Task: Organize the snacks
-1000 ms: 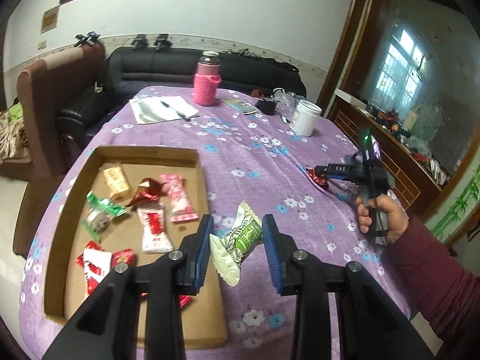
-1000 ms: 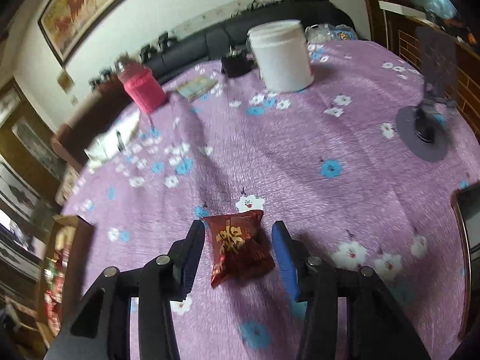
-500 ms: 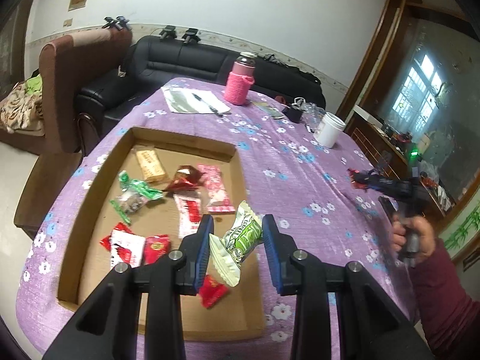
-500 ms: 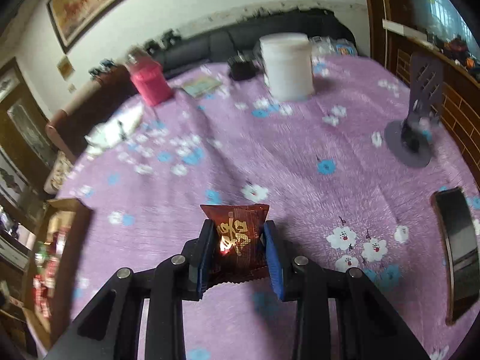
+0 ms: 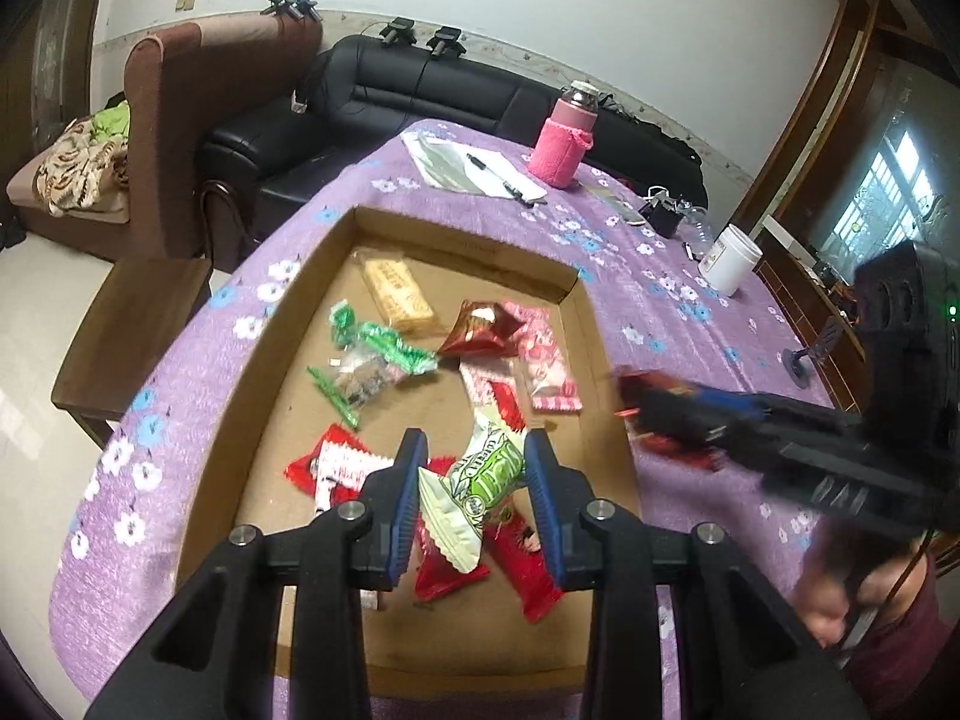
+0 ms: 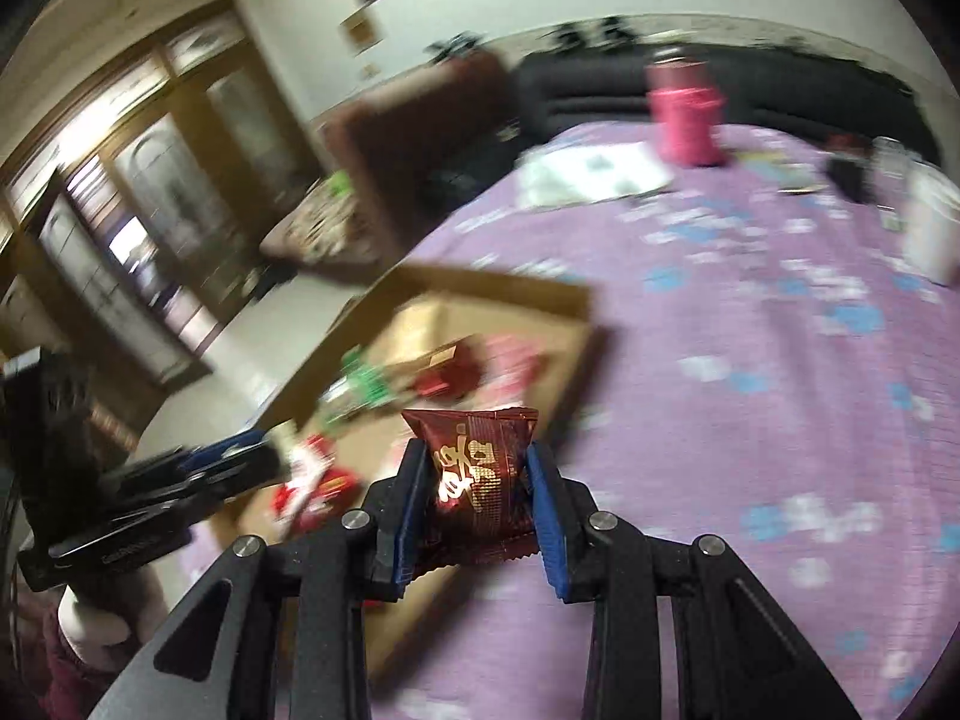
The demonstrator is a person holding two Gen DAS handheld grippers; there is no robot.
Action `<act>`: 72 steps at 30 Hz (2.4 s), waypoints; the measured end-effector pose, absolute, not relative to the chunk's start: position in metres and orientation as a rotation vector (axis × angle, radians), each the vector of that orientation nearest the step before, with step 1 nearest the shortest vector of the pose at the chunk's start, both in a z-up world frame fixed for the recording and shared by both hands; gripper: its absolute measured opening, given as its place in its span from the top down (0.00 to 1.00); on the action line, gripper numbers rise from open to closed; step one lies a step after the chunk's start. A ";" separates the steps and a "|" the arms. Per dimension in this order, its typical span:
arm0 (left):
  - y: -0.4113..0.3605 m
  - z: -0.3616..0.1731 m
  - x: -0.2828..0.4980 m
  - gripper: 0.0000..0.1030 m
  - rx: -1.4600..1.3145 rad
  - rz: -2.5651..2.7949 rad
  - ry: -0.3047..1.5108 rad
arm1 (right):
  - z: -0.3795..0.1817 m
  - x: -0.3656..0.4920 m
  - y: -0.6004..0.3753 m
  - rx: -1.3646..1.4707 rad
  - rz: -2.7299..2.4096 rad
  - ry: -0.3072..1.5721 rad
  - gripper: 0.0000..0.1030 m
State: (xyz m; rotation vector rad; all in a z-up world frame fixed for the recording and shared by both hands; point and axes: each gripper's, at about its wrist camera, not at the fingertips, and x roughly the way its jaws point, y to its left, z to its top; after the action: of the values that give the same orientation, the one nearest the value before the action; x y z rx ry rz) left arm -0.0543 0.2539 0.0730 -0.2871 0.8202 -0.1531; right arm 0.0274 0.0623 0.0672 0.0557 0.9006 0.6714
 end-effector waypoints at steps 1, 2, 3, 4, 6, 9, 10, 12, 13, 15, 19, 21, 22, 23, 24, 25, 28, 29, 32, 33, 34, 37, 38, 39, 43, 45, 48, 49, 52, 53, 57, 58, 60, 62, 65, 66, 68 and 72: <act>0.255 0.068 -0.053 0.68 -0.292 -0.153 0.825 | 0.063 0.024 0.076 0.026 0.681 0.902 0.65; 0.256 0.065 -0.051 0.68 -0.297 -0.152 0.829 | 0.059 0.021 0.089 -0.002 0.685 0.904 0.65; 0.258 0.062 -0.049 0.68 -0.303 -0.148 0.834 | 0.053 0.022 0.100 -0.025 0.688 0.908 0.65; 0.261 0.059 -0.044 0.68 -0.311 -0.138 0.840 | 0.049 0.024 0.107 -0.040 0.685 0.912 0.65; 0.266 0.058 -0.036 0.68 -0.331 -0.121 0.837 | 0.040 0.031 0.117 -0.071 0.649 0.916 0.65; 0.270 0.059 -0.024 0.67 -0.342 -0.117 0.824 | 0.027 0.040 0.119 -0.094 0.604 0.932 0.65; 0.269 0.058 -0.018 0.63 -0.336 -0.110 0.833 | 0.025 0.042 0.121 -0.105 0.591 0.934 0.65; 0.268 0.057 -0.015 0.62 -0.337 -0.095 0.844 | 0.021 0.043 0.121 -0.125 0.573 0.934 0.63; 0.266 0.058 -0.016 0.62 -0.337 -0.097 0.840 | 0.022 0.043 0.122 -0.125 0.571 0.931 0.63; 0.264 0.062 -0.022 0.59 -0.329 -0.098 0.823 | 0.023 0.042 0.120 -0.117 0.569 0.933 0.63; 0.257 0.078 -0.043 0.52 -0.272 -0.051 0.772 | 0.032 0.034 0.113 -0.110 0.569 0.900 0.63; 0.254 0.087 -0.053 0.48 -0.256 -0.020 0.751 | 0.037 0.029 0.107 -0.100 0.564 0.884 0.63; 0.253 0.092 -0.060 0.42 -0.241 0.008 0.734 | 0.042 0.023 0.100 -0.083 0.556 0.874 0.63; 0.250 0.099 -0.068 0.39 -0.223 0.038 0.707 | 0.045 0.019 0.095 -0.071 0.547 0.866 0.63; 0.247 0.107 -0.078 0.33 -0.208 0.070 0.673 | 0.047 0.014 0.089 -0.058 0.535 0.856 0.63; 0.246 0.112 -0.083 0.27 -0.199 0.093 0.650 | 0.051 0.006 0.079 -0.030 0.521 0.840 0.63; 0.233 0.129 -0.107 0.16 -0.144 0.208 0.548 | 0.059 -0.012 0.059 0.023 0.495 0.806 0.63; 0.224 0.135 -0.116 0.14 -0.112 0.256 0.508 | 0.063 -0.020 0.052 0.042 0.483 0.786 0.63; 0.200 0.147 -0.135 0.00 -0.049 0.346 0.397 | 0.068 -0.041 0.034 0.096 0.453 0.747 0.53; 0.190 0.151 -0.143 0.00 -0.033 0.356 0.352 | 0.070 -0.045 0.030 0.106 0.448 0.740 0.51; 0.183 0.155 -0.148 0.00 -0.021 0.356 0.327 | 0.071 -0.052 0.026 0.113 0.445 0.732 0.51; 0.157 0.164 -0.155 0.00 0.029 0.364 0.280 | 0.073 -0.068 0.016 0.103 0.421 0.711 0.52; 0.152 0.165 -0.157 0.00 0.042 0.366 0.273 | 0.073 -0.071 0.013 0.102 0.417 0.708 0.51; 0.145 0.166 -0.159 0.00 0.052 0.365 0.268 | 0.073 -0.075 0.010 0.102 0.414 0.706 0.51; 0.130 0.166 -0.160 0.00 0.054 0.356 0.293 | 0.072 -0.089 -0.001 0.079 0.392 0.683 0.49; 0.126 0.163 -0.156 0.00 0.044 0.351 0.333 | 0.071 -0.094 -0.006 0.068 0.376 0.675 0.49; 0.120 0.160 -0.151 0.00 0.024 0.346 0.379 | 0.065 -0.096 -0.014 0.079 0.361 0.687 0.48; 0.119 0.159 -0.149 0.00 0.012 0.347 0.388 | 0.063 -0.095 -0.017 0.081 0.342 0.696 0.47; 0.111 0.159 -0.149 0.00 0.005 0.325 0.399 | 0.058 -0.093 -0.025 0.096 0.308 0.724 0.47; 0.108 0.158 -0.150 0.00 0.011 0.313 0.398 | 0.057 -0.094 -0.026 0.100 0.304 0.727 0.47; 0.105 0.150 -0.153 0.00 0.005 0.291 0.418 | 0.060 -0.100 -0.029 0.075 0.287 0.702 0.47; 0.107 0.148 -0.152 0.00 -0.008 0.284 0.435 | 0.060 -0.101 -0.029 0.072 0.284 0.700 0.47; 0.109 0.144 -0.149 0.00 -0.024 0.281 0.466 | 0.061 -0.103 -0.028 0.072 0.285 0.700 0.46; 0.113 0.141 -0.147 0.00 -0.040 0.273 0.492 | 0.061 -0.104 -0.025 0.066 0.289 0.704 0.43; 0.117 0.136 -0.144 0.00 -0.060 0.260 0.528 | 0.060 -0.104 -0.018 0.040 0.297 0.713 0.42; 0.119 0.135 -0.144 0.00 -0.066 0.253 0.538 | 0.059 -0.104 -0.015 0.028 0.299 0.716 0.42; 0.122 0.131 -0.142 0.00 -0.077 0.240 0.561 | 0.059 -0.104 -0.012 0.014 0.295 0.717 0.42; 0.127 0.123 -0.140 0.00 -0.089 0.230 0.588 | 0.056 -0.103 -0.008 0.005 0.294 0.725 0.40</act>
State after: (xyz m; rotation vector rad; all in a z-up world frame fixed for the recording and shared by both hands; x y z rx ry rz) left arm -0.1396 0.1272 0.1235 -0.0888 0.5882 0.2301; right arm -0.1028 -0.0084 0.0563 0.0051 0.7254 0.2938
